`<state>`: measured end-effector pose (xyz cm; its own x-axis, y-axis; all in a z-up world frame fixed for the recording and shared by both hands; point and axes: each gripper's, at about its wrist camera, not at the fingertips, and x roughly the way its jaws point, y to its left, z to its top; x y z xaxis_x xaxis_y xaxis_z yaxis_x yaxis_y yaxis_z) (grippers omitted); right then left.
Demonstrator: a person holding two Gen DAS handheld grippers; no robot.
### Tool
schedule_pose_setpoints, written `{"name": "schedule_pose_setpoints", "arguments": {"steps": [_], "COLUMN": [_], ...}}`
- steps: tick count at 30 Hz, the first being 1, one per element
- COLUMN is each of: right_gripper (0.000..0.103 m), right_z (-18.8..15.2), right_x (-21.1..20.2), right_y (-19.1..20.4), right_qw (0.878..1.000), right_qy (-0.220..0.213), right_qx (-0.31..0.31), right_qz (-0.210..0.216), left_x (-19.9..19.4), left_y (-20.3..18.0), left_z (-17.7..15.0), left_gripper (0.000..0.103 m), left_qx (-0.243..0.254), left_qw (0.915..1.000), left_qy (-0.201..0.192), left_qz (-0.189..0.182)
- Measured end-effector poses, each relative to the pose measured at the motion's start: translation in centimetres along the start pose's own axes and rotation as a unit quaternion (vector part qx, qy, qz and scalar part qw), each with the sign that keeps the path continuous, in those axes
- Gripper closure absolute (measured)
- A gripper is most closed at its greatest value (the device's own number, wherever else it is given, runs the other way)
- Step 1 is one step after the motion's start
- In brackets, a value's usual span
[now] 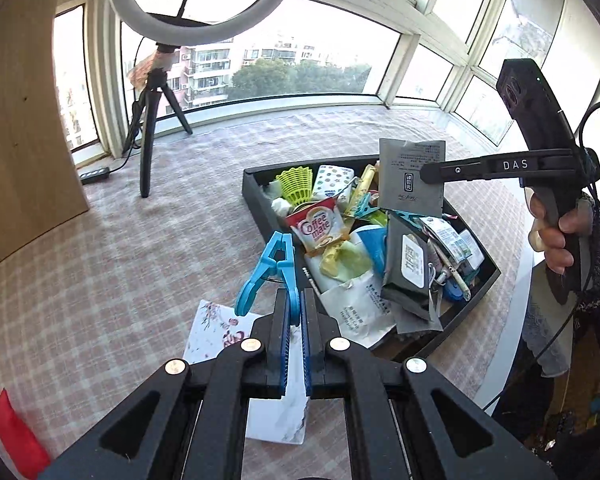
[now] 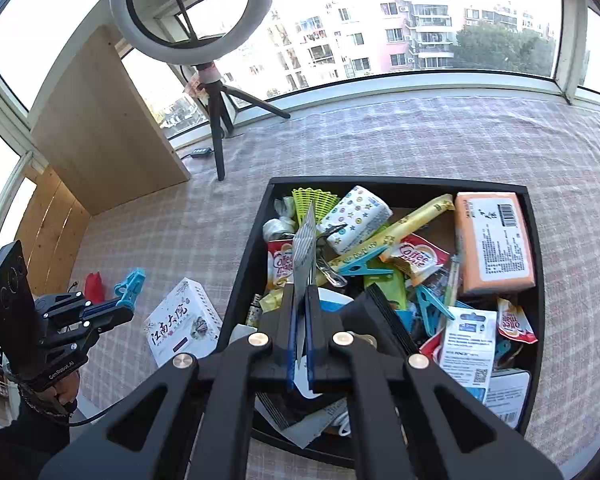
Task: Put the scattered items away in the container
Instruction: 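Carry clothespin and grey card over the black tray and open both tools, then move both tools to the red cloth pouch on the bed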
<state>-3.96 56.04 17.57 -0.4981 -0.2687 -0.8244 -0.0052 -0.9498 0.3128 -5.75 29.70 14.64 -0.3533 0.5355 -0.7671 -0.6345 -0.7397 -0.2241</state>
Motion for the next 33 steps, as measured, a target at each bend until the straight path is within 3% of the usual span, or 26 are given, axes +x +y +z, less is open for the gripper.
{"name": "schedule_pose_setpoints", "arguments": {"steps": [7,9,10,11,12,19,26,30,33], "right_gripper": [0.098,0.084,0.062,0.042,0.038,0.037,0.037,0.037,0.037], "right_z": [-1.7,-1.3,-1.2,-1.0,-0.7,-0.9,-1.2,-0.4,0.5], "right_x": [-2.6,-2.6,-2.7,-3.1,-3.4,-2.8,-0.2,1.5,3.7], "right_y": [-5.6,-6.9,-7.4,-7.9,-8.3,-7.9,-4.6,-0.9,3.3], "right_qw": [0.997,0.995,0.993,0.991,0.99,0.991,0.996,0.999,0.999], "right_qy": [-0.018,-0.013,-0.013,-0.019,-0.029,-0.027,-0.009,0.003,0.022], "right_qx": [0.053,0.081,0.096,0.105,0.108,0.106,0.077,0.04,0.0], "right_qz": [-0.057,-0.057,-0.068,-0.077,-0.081,-0.072,-0.039,-0.003,0.027], "left_x": [3.9,4.8,5.2,5.5,5.6,3.9,0.2,-3.4,-6.6], "left_y": [-6.2,-7.5,-8.1,-8.3,-8.5,-6.3,1.0,6.5,11.0], "left_z": [5.3,6.7,7.3,7.8,8.0,7.1,3.3,-0.4,-3.9], "left_gripper": [0.099,0.094,0.077,0.067,0.058,0.059,0.058,0.057,0.053], "left_qx": [0.054,0.067,0.065,0.061,0.058,0.054,-0.001,-0.045,-0.097], "left_qw": [0.9967,0.9934,0.9933,0.9943,0.995,0.9977,0.9997,0.9955,0.9861], "left_qy": [0.0,-0.004,-0.002,-0.002,-0.008,-0.015,-0.017,-0.021,-0.028], "left_qz": [-0.061,-0.093,-0.095,-0.087,-0.082,-0.039,0.016,0.081,0.132]}}
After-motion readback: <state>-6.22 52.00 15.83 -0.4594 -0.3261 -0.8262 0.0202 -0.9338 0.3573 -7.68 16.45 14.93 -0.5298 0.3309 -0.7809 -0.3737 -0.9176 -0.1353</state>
